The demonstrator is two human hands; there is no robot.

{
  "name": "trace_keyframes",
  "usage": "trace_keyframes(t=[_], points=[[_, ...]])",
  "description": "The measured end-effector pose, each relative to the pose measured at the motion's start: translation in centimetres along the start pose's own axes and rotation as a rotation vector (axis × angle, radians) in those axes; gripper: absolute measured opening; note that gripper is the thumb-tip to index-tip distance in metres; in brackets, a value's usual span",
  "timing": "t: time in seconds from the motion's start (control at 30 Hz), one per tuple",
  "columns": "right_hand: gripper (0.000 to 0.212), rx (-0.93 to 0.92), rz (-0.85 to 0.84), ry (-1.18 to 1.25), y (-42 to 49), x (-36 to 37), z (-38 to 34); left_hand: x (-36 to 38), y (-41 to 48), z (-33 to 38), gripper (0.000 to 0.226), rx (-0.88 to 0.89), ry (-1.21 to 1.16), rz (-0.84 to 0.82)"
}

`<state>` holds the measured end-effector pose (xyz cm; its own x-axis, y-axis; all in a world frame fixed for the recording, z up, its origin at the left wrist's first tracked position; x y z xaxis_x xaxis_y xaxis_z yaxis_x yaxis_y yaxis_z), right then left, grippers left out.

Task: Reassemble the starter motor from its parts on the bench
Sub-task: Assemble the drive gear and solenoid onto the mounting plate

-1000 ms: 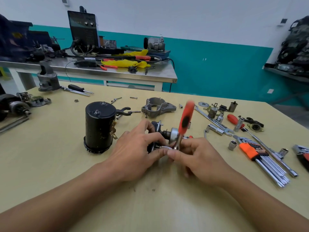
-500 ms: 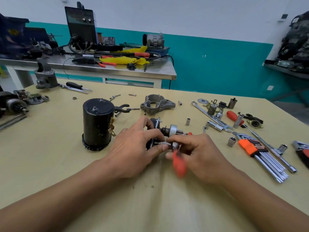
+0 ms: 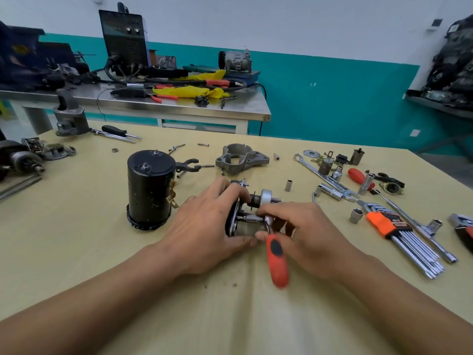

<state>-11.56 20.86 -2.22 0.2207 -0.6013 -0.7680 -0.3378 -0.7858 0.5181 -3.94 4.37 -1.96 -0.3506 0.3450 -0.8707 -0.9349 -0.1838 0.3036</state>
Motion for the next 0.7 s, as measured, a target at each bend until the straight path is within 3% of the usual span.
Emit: trace_keyframes(t=[0.07, 0.13, 0.3, 0.37, 0.57, 0.63, 0.7], points=[[0.021, -0.040, -0.012, -0.068, 0.0, 0.2, 0.0, 0.0, -0.1, 0.0, 0.070, -0.012, -0.014, 0.019], [0.016, 0.032, 0.003, 0.031, -0.2, 0.5, 0.0, 0.1, -0.2, 0.0, 0.083, -0.024, -0.022, 0.037], [0.062, 0.514, 0.146, 0.500, 0.1, 1.7, -0.2, 0.3, -0.7, 0.6, 0.095, -0.047, 0.015, 0.134], [0.070, 0.584, 0.155, 0.546, 0.3, 1.7, -0.1, 0.4, -0.8, 0.6, 0.094, -0.049, 0.024, 0.148], [0.049, 0.584, 0.029, 0.532, -0.1, 1.6, 0.6, 0.5, -0.7, 0.6, 0.084, -0.066, 0.030, 0.162], [0.037, 0.490, -0.013, 0.471, -0.1, 1.3, 0.7, 0.5, -0.8, 0.6, 0.080, -0.069, 0.032, 0.170], [0.024, 0.302, -0.047, 0.244, -0.1, 0.6, 0.3, 0.5, -0.8, 0.5, 0.076, -0.074, 0.026, 0.181]])
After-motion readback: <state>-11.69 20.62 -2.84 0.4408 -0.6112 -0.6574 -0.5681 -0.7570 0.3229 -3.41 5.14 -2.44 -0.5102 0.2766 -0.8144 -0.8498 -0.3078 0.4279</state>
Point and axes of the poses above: each hand's wrist, its own y-axis towards the middle knuckle, its own x-axis out of the palm, z = x × y, the point moved 4 cm from there along y, towards the middle knuckle, and after that the axes turned 9 degrees about -x, right-handed, at the moved point
